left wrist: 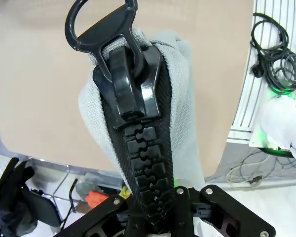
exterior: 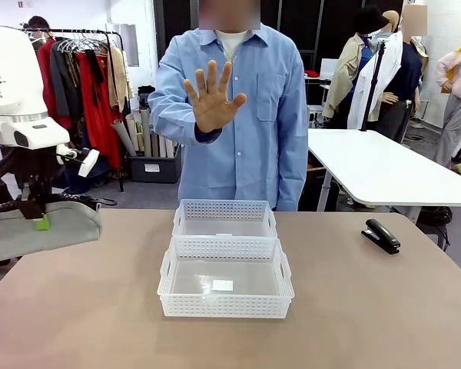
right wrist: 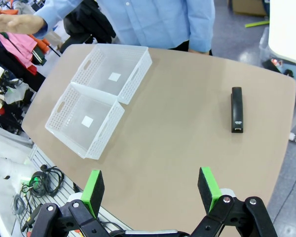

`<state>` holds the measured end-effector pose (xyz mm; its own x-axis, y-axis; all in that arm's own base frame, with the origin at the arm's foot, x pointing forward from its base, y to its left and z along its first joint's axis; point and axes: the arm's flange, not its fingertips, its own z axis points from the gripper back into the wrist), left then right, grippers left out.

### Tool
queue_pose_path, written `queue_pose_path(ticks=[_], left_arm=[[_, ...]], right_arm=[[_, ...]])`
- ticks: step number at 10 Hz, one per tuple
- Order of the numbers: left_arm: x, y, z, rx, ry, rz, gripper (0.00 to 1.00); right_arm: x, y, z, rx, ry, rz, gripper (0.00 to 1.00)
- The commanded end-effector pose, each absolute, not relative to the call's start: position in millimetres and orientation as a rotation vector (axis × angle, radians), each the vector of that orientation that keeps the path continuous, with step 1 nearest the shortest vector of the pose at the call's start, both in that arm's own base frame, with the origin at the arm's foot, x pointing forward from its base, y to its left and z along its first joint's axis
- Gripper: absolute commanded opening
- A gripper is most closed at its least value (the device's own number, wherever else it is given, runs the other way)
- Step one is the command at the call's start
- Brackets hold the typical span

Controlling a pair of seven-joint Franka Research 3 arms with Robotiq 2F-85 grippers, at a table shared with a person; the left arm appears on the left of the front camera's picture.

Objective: Distribute items into two baskets.
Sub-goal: Place the picked Pencil pouch into the Organizing basket as instructed by the person.

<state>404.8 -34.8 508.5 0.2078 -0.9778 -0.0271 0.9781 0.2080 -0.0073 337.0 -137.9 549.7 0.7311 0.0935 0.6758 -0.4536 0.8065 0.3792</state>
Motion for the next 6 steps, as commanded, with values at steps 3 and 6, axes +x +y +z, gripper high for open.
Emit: queue_pose_path(ticks=[3, 6], left_arm=[[402.9, -31.2, 510.4, 0.015, 0.022, -1.368, 0.00], [402.9, -31.2, 510.4, 0.015, 0.022, -1.368, 0.00]], right_arm=[[338.1, -138.2, 550.9, 0.578, -0.709, 0.328, 1.00], [338.1, -138.2, 550.9, 0.578, -0.709, 0.328, 1.00]])
